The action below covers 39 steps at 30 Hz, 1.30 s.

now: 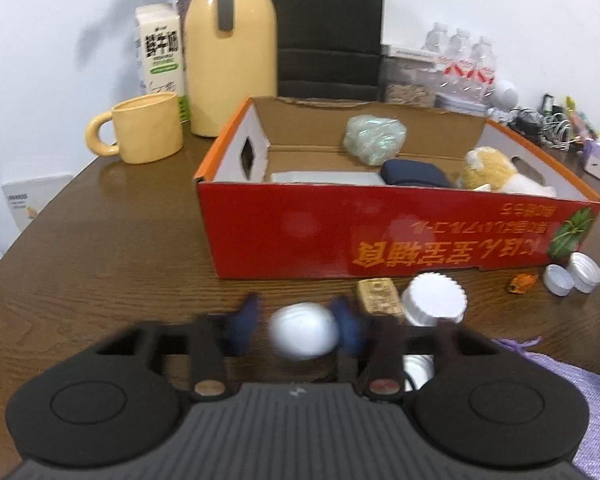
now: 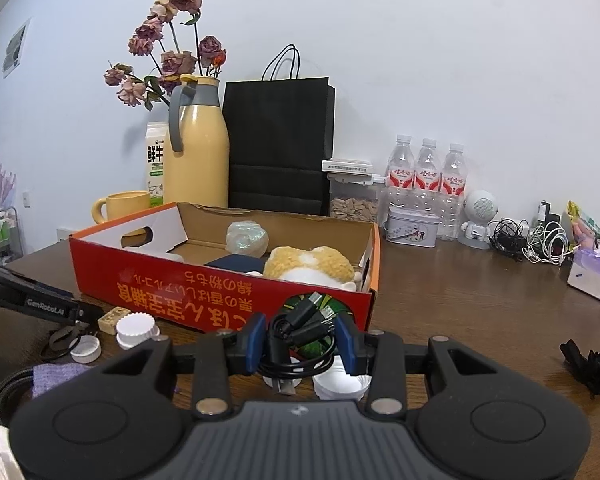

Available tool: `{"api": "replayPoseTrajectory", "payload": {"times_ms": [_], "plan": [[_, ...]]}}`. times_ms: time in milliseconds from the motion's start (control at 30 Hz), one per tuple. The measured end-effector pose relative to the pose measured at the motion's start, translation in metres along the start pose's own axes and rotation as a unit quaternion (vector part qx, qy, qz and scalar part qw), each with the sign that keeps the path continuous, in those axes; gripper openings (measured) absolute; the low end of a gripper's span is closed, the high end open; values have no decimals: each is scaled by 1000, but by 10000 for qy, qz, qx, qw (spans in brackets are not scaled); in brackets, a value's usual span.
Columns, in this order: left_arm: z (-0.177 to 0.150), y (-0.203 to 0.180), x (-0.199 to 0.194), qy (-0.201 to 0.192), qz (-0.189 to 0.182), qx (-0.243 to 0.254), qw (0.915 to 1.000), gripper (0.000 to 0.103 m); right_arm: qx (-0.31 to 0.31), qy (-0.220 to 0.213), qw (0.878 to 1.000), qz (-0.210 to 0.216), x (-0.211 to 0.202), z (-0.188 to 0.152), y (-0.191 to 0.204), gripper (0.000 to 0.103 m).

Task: Organize objects
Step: 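Lower the cable and small cap into the cardboard box and open both grippers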

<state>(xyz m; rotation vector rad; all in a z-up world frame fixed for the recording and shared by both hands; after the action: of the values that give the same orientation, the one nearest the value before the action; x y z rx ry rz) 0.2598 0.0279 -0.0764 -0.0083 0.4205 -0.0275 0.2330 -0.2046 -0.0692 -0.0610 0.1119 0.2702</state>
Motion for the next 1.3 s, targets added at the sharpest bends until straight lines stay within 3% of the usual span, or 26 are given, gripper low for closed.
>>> {"api": "replayPoseTrajectory", "payload": {"times_ms": [167,400,700,1000,1300], "plan": [[-2,-5,-5,-97,-127,31,9999,29,-9,-2,10000,-51,-1,0,1,36],[7,2,-20,-407,0,-122,9991,29,-46,-78,9999,-107,-4,1,1,36],[61,-11,-47,-1107,-216,-16,9936,29,-121,-306,9992,227,-1,28,21,36],[104,-28,-23,-1450,-304,-22,9890,29,-265,-568,9967,508,40,69,50,36],[122,-24,33,-1412,-106,-161,9898,29,-157,-434,9976,521,103,73,61,36]]}}
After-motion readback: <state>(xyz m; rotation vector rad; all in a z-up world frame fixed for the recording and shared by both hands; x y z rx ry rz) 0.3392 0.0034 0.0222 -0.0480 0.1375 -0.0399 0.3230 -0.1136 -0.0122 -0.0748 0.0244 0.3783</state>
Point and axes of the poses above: each gripper's, at about its wrist camera, not at the fingertips, and x roughly the way its jaws point, y to its left, z to its top, the point moved 8 cm from there along x, roughly the way its jaws point, and after that the axes turned 13 degrees about -y, right-handed, at the moved point
